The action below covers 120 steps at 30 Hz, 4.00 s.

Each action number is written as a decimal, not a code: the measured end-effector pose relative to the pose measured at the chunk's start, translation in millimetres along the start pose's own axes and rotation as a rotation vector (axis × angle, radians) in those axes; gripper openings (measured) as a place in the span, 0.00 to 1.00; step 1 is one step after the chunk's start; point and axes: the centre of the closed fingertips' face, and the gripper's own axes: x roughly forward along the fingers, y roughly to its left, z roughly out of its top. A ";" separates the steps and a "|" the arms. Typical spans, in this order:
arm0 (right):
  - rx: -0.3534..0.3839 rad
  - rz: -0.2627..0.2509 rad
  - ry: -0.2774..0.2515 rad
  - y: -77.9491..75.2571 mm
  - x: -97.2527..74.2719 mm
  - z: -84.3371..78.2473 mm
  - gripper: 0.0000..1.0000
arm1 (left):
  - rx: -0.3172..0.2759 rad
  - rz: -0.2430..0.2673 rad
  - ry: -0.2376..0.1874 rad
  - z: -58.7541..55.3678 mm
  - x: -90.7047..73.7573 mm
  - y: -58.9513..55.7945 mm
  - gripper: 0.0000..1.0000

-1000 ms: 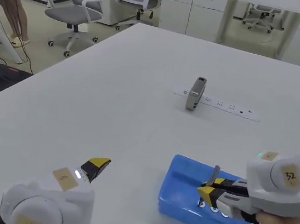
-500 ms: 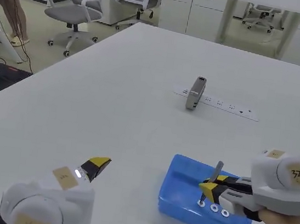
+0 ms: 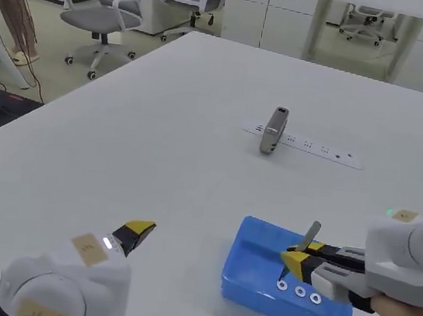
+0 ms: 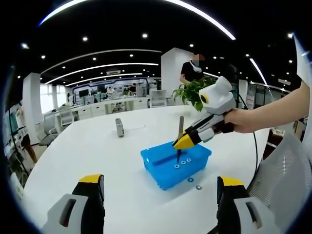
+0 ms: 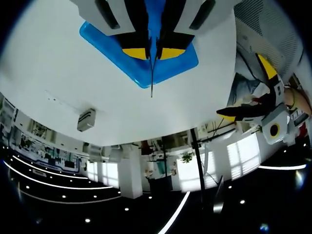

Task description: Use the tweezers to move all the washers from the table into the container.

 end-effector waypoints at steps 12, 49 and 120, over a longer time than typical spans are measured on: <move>0.019 0.006 -0.059 12.5 -17.0 13.5 0.04 | 0.004 -0.001 0.006 -0.7 -0.1 -0.7 0.98; 0.057 0.091 -0.004 64.2 -26.1 -31.3 0.04 | 0.012 -0.011 0.007 -0.7 0.7 -2.7 0.98; 0.160 0.148 -0.008 72.8 -25.4 -34.7 0.03 | 0.011 -0.005 0.004 0.2 -0.4 -1.7 0.98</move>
